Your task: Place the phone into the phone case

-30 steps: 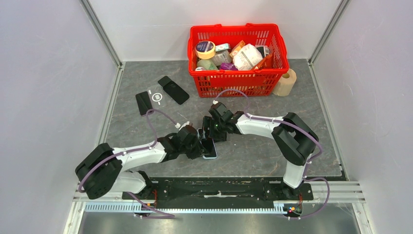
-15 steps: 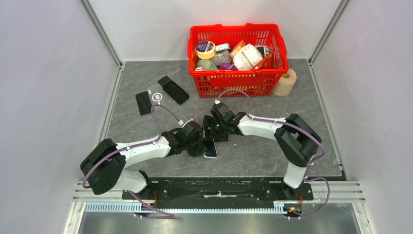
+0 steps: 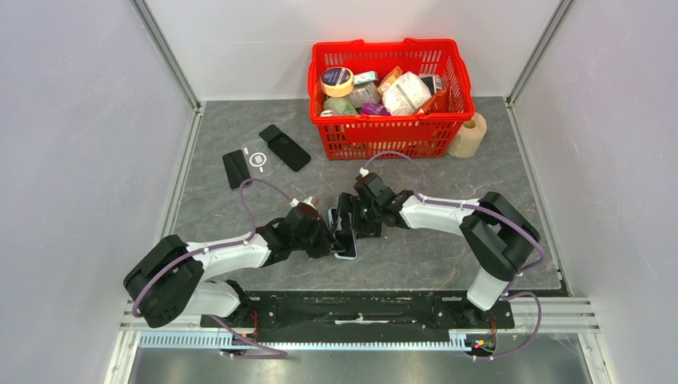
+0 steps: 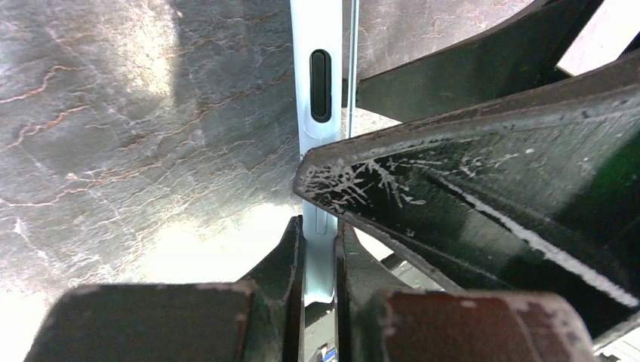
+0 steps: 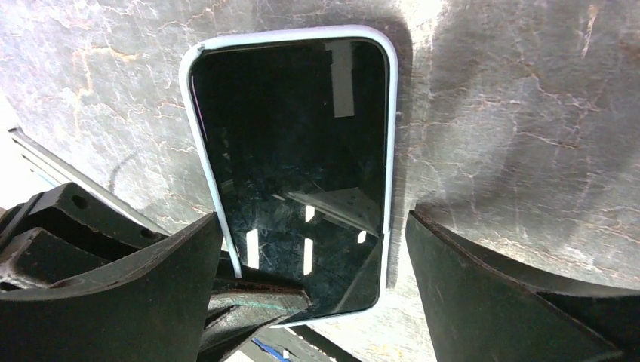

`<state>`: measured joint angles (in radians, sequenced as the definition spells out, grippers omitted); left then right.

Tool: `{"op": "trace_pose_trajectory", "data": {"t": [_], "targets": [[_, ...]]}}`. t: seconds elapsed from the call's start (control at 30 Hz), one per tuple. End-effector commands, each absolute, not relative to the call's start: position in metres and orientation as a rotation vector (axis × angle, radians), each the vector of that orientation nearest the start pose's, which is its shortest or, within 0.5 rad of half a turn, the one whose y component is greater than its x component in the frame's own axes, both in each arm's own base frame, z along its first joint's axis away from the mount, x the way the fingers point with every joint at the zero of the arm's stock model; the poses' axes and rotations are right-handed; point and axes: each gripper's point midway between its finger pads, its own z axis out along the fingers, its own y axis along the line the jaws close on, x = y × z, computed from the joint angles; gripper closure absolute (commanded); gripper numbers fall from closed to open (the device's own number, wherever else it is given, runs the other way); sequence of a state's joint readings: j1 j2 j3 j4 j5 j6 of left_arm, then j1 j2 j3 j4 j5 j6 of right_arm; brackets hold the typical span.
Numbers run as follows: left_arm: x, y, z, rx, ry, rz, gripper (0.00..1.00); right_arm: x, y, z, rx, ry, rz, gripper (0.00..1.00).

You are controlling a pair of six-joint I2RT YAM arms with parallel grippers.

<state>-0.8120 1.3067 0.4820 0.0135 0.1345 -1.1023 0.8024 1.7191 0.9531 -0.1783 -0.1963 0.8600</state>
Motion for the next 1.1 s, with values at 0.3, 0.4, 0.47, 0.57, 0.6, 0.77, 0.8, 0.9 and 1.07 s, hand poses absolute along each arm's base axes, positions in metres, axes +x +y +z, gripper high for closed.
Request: {"op": "trace_pose_trajectory", "data": {"t": [0.3,0.4,0.47,0.57,0.6,0.77,0.8,0.9,1.07], "targets": [[0.162,-0.281,0.06,-0.084,2.532,-1.186,0.98,0.232,0.343,0.055,-0.007,2.658,0.984,0.03],[0.159,-0.285,0.068,-0.045,2.51,-1.231,0.98,0.235,0.341,0.053,-0.001,2.654,0.957,0.03],[0.158,-0.287,0.074,-0.019,2.497,-1.258,0.98,0.238,0.338,0.05,0.013,2.653,0.928,0.03],[0.155,-0.289,0.081,0.009,2.484,-1.291,0.98,0.242,0.334,0.047,0.031,2.648,0.884,0.03],[0.154,-0.29,0.083,0.017,2.48,-1.299,0.98,0.243,0.333,0.047,0.037,2.642,0.87,0.03],[0.152,-0.291,0.088,0.033,2.467,-1.322,0.98,0.246,0.33,0.047,0.062,2.642,0.845,0.13],[0.153,-0.291,0.089,0.033,2.466,-1.322,0.98,0.246,0.329,0.047,0.065,2.638,0.838,0.19],[0.153,-0.291,0.087,0.031,2.479,-1.304,0.98,0.247,0.323,0.053,0.086,2.625,0.812,0.43],[0.153,-0.287,0.079,0.022,2.53,-1.25,0.6,0.249,0.308,0.065,0.107,2.6,0.729,0.74]]}}
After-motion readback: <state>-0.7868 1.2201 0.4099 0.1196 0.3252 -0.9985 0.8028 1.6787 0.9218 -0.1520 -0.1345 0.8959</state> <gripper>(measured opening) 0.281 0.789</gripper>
